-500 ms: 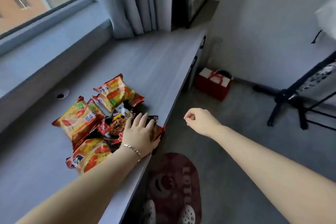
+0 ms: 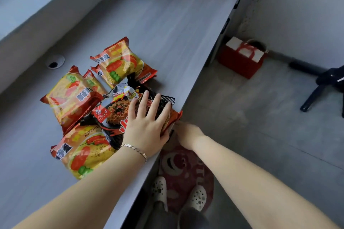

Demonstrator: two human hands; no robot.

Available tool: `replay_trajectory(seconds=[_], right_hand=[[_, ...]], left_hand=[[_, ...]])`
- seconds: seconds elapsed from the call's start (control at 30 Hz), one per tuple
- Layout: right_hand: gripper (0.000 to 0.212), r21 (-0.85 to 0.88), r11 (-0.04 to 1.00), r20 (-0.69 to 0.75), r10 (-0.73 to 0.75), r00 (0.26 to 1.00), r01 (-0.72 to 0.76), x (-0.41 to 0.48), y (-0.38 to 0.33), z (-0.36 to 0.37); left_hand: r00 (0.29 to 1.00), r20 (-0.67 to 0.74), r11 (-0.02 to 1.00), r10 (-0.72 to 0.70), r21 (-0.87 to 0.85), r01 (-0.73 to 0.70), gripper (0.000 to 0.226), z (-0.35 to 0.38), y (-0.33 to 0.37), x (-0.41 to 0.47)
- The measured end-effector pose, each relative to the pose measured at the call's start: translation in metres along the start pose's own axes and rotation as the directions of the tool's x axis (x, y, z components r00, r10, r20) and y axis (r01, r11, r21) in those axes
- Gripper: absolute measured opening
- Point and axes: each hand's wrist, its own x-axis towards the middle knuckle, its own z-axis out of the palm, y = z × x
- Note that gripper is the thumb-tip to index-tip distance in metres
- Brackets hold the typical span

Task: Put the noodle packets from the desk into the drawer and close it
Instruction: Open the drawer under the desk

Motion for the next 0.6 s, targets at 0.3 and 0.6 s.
replay_trajectory(seconds=[0.3,0.6], right_hand=[[0.062,-0.160,0.987,-0.020,-0.016,1.000,0.012,0.000,-0.001,0.011],[0.060,0.087,0.994,-0.025,0.068,0.997,-0.066,-0.068,0.059,0.024]], left_hand=[[0.999,0.038,0.999,0.011,0.031,-0.012,0.063,0.000,0.002,0.000],[0.996,0.090,1.000,0.015,0.015,-0.017,0.061,-0.006,0.003,0.001]])
